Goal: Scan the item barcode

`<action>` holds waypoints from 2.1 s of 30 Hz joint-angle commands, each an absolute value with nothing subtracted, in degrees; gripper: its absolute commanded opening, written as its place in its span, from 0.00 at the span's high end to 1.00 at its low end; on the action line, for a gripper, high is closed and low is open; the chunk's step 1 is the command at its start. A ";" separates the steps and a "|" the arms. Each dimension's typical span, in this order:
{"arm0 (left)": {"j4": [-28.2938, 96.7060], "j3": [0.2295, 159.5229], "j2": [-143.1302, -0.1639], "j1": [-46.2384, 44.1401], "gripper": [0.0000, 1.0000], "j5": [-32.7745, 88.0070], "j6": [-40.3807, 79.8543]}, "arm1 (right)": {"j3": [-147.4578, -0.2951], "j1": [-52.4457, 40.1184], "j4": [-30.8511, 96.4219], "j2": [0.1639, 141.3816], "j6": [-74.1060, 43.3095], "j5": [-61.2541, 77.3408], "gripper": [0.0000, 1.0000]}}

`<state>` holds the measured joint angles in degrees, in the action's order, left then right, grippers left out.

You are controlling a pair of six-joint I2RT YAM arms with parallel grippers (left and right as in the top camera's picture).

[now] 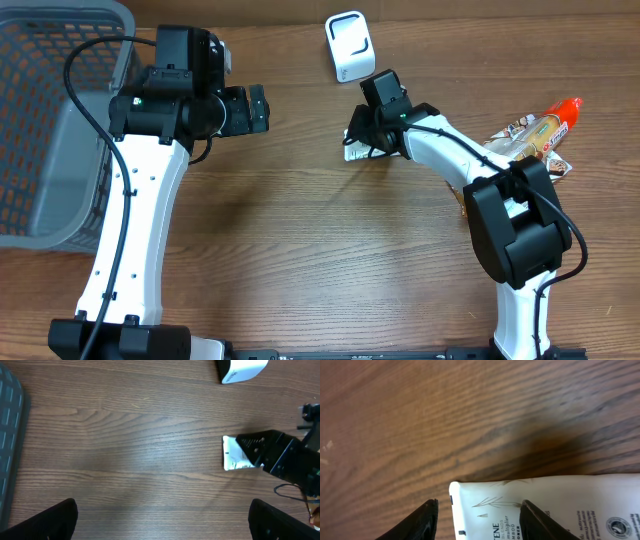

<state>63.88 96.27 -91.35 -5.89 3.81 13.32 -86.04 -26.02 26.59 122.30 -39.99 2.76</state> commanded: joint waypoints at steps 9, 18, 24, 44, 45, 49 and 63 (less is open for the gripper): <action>63.88 97.27 -90.63 -6.02 0.00 3.64 12.43 | -85.56 -32.53 44.99 122.83 -20.95 17.04 0.41; 63.88 97.27 -90.63 -6.02 0.00 3.64 12.43 | -86.17 -30.76 55.29 120.66 -15.55 16.64 0.39; 63.88 97.27 -90.63 -6.02 0.00 3.64 12.43 | -88.64 -25.93 54.92 111.46 -15.16 16.60 0.37; 63.88 97.27 -90.63 -6.02 0.00 3.64 12.43 | -82.78 -11.92 43.75 115.35 -13.02 23.88 0.28; 63.88 97.27 -90.63 -6.02 0.00 3.64 12.43 | -82.74 -11.92 42.98 116.31 -13.04 24.16 0.28; 63.88 97.27 -90.63 -6.02 0.00 3.64 12.43 | -82.70 -12.05 40.51 119.00 -13.30 24.67 0.28; 63.88 97.27 -90.63 -6.02 0.00 3.64 12.43 | -80.55 -15.86 32.62 123.76 -21.02 18.83 0.44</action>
